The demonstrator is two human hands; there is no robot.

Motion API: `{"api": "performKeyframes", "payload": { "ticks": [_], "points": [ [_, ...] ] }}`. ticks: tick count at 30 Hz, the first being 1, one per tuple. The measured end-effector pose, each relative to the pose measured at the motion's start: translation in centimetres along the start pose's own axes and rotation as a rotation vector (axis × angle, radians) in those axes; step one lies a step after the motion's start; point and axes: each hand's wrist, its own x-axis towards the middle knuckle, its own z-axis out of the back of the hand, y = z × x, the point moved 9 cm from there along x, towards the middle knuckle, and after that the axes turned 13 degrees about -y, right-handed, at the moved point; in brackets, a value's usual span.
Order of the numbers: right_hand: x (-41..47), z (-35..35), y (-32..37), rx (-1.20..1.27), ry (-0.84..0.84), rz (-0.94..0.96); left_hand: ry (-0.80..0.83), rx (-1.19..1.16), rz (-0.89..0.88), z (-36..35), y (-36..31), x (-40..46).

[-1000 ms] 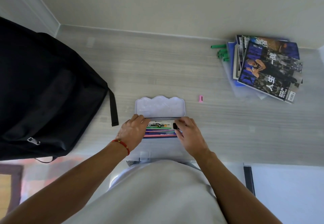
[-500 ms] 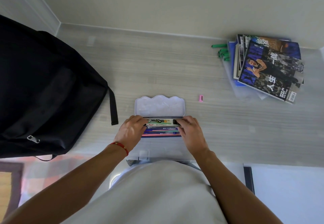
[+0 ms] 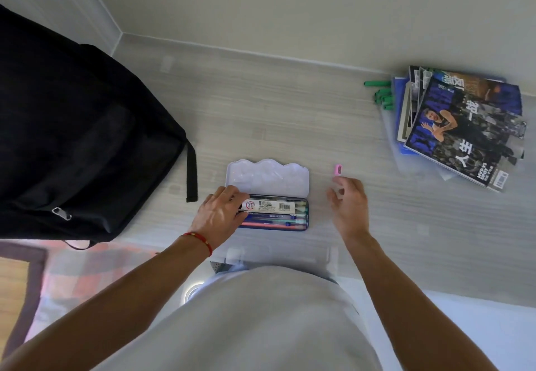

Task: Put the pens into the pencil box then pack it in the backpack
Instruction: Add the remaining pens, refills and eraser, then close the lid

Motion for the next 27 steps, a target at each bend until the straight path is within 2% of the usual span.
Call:
{"api": "performKeyframes", "payload": {
  "ticks": [4,8,12,15,17,20,27],
  "points": [
    [3.0,-1.8,-0.8,-0.160,0.111,0.038,-0.044,-0.002,0.073,0.6,0.3,-0.2],
    [4.6,-2.4,-0.3,-0.205,0.136,0.193,-0.099,-0.056,0.189,1.2,1.4,-1.0],
    [4.3,-2.5,-0.6,-0.124,0.144,0.193,-0.175,-0.250,0.609,1.3,5.2,-3.0],
    [2.7,-2.2,-0.8,0.043,0.166,0.047,-0.163,-0.307,0.764,0.8,6.5,-4.4],
    [0.7,-2.0,0.3,0.167,0.174,0.026,-0.151,-0.328,0.797,0.4,6.6,-4.7],
    [-2.6,-2.1,2.6,0.232,0.183,0.092,-0.157,-0.329,0.800,0.0,6.2,-4.5],
    [-4.6,-3.5,3.8,0.036,0.142,0.081,-0.129,-0.337,0.681,-0.3,5.0,-3.1]
  ]
}}
